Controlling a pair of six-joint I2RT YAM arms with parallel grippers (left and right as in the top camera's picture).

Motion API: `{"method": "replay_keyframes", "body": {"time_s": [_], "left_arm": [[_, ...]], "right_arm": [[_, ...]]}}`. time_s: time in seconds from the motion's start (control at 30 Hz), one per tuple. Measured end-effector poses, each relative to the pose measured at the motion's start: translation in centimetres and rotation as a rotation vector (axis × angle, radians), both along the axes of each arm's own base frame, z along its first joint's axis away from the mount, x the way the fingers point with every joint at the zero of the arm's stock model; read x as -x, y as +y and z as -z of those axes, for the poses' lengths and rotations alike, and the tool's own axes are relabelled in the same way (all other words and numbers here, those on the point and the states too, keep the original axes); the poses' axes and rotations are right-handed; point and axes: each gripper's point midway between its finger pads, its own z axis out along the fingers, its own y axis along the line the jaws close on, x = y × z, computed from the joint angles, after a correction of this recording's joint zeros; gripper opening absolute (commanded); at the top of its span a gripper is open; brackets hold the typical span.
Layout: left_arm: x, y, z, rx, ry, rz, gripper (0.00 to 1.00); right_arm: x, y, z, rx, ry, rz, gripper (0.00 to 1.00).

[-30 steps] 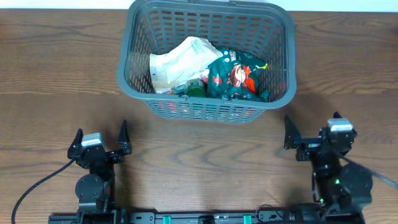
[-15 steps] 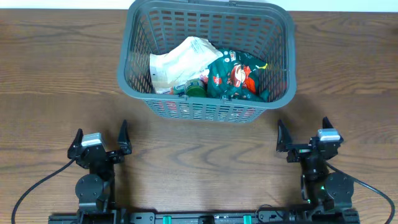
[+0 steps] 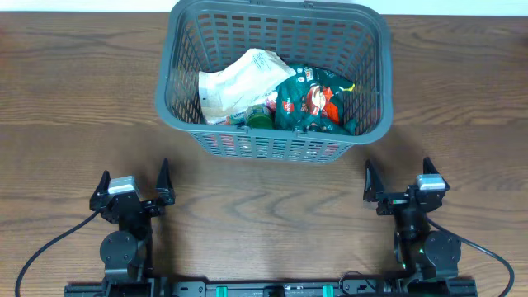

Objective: Pack container

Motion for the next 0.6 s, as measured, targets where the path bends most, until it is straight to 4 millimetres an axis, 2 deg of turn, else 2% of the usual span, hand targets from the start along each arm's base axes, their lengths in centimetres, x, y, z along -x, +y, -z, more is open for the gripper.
{"method": "replay_keyframes", "body": {"time_s": [0.2,0.43,0.6], "left_arm": [[0.0,0.0,0.0,0.0,0.0,0.0,0.99],[0.0,0.0,0.0,0.0,0.0,0.0,0.99],[0.0,0.0,0.0,0.0,0.0,0.0,0.99]], "right_arm": [[-0.2,0.0,0.9,-0.001,-0.003,-0.001,0.99],[-0.3,0.0,1.0,-0.001,-0.027,-0.001,0.99],[-0.3,0.0,2.1,0.0,-0.005,0.0,0.99]]}}
